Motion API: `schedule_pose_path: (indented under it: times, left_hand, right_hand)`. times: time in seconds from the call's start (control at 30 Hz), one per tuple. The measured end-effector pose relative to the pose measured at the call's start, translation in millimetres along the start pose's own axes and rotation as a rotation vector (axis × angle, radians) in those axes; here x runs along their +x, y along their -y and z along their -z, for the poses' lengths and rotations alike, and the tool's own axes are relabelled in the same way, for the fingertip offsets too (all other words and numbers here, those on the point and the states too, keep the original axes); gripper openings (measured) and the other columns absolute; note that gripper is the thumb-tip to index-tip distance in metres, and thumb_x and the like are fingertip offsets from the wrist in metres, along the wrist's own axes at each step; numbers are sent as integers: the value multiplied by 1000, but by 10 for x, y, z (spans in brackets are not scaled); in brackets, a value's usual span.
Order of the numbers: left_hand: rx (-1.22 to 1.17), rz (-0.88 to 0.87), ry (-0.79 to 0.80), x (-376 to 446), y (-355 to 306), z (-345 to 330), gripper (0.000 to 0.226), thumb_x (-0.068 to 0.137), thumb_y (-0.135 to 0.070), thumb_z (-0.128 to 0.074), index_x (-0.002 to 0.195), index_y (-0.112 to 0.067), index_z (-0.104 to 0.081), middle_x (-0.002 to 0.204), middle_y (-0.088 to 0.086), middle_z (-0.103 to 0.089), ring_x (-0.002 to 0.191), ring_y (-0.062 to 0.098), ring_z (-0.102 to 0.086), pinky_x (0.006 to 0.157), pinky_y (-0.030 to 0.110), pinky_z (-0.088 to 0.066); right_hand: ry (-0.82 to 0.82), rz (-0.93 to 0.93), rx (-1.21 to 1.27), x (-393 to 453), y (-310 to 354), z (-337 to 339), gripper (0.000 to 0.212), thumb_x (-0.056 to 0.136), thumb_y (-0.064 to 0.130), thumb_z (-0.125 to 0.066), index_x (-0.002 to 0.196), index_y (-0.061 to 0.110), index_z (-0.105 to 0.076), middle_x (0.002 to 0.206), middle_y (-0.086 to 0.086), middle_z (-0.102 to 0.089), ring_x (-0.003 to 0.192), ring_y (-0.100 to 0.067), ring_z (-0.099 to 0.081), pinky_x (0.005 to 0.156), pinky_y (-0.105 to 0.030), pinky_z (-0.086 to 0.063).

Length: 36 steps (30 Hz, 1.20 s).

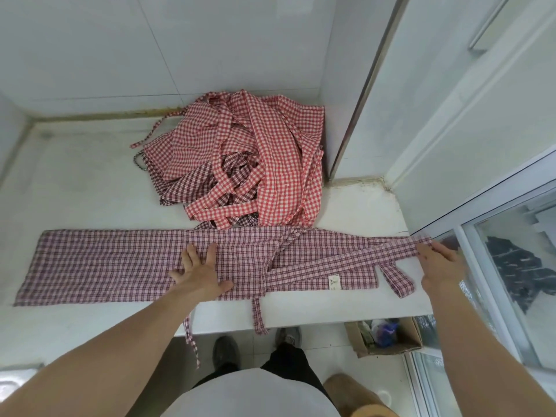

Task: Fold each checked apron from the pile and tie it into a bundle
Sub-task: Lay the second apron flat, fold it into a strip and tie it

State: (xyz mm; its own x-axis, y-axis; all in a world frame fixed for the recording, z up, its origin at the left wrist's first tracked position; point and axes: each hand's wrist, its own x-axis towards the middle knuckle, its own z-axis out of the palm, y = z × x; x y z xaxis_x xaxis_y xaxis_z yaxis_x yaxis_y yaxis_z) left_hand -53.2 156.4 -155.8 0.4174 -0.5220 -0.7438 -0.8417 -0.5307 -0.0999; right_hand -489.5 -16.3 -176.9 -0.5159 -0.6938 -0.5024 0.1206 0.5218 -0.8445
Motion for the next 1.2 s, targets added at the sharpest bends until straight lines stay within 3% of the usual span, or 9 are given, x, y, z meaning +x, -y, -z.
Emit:
schedule_pose_path:
  times: [0.13,0.3,0.4,0.5,0.63,0.77,0.97,1.07,1.2]
  left_hand:
    - [30,-186,-253,-106,-349,54,109,82,-35,-74,156,-22,5,162,21,5,151,40,0,122,57,-11]
    - [106,-651,-312,-128,-707,-123,75,104,-28,-38,157,-24,15,164,5,22,151,25,19,122,46,9]
    - [228,-570,-190,-32,-830,-282,70,106,-34,-21,145,-21,36,153,13,43,142,31,38,119,53,16]
    - [294,-536,-143,-22,-912,-323,72,102,-57,-14,144,-29,38,143,18,52,134,36,46,116,60,18]
    - [307,-514,-105,-19,-943,-318,69,100,-65,-12,141,-38,36,141,15,55,132,34,50,113,65,19]
    - [276,-558,-95,-11,-885,-275,74,101,-63,-20,143,-42,38,141,15,56,131,34,51,110,69,19]
    - [92,-667,-183,-53,-588,-373,93,92,-77,-21,141,-33,44,149,4,49,139,20,45,115,51,24]
    - [-35,-698,-187,20,-496,-339,72,100,-63,-15,155,-32,18,158,-7,33,145,11,33,121,48,15]
    - [-127,-685,-320,76,-181,-223,66,102,-42,-47,158,-26,-17,165,-9,3,154,17,1,125,42,-4]
  right_hand:
    - [-108,33,-214,107,-27,84,32,76,-1,-76,104,9,-66,102,-10,-70,88,-25,-70,79,-37,-59]
    - [-273,351,-778,-271,67,-91,49,82,6,-63,129,0,-49,130,-24,-47,113,-34,-50,88,-46,-45]
    - [-9,886,-680,-800,-76,-463,38,82,3,-64,119,4,-58,122,-20,-52,113,-31,-48,95,-41,-41]
    - [453,1075,-794,-1328,-409,-905,37,93,21,-61,129,14,-59,142,-9,-47,134,-26,-39,110,-41,-31]
    - [850,1046,-1144,-1577,-885,-1173,55,104,50,-26,155,31,-27,166,7,-11,153,-17,4,123,-54,-3]
    - [713,1056,-1466,-1331,-1017,-1014,64,100,62,-3,158,36,-12,166,8,-5,154,-23,0,118,-62,0]
    - [619,932,-1665,-833,-627,-659,70,90,71,11,152,39,21,159,8,33,145,-19,34,115,-58,23]
    - [650,878,-1680,-768,-525,-576,70,91,71,8,151,38,24,157,8,36,143,-15,36,114,-59,23]
    - [681,843,-1691,-780,-496,-577,70,90,72,5,149,41,25,157,10,36,143,-12,35,114,-59,22]
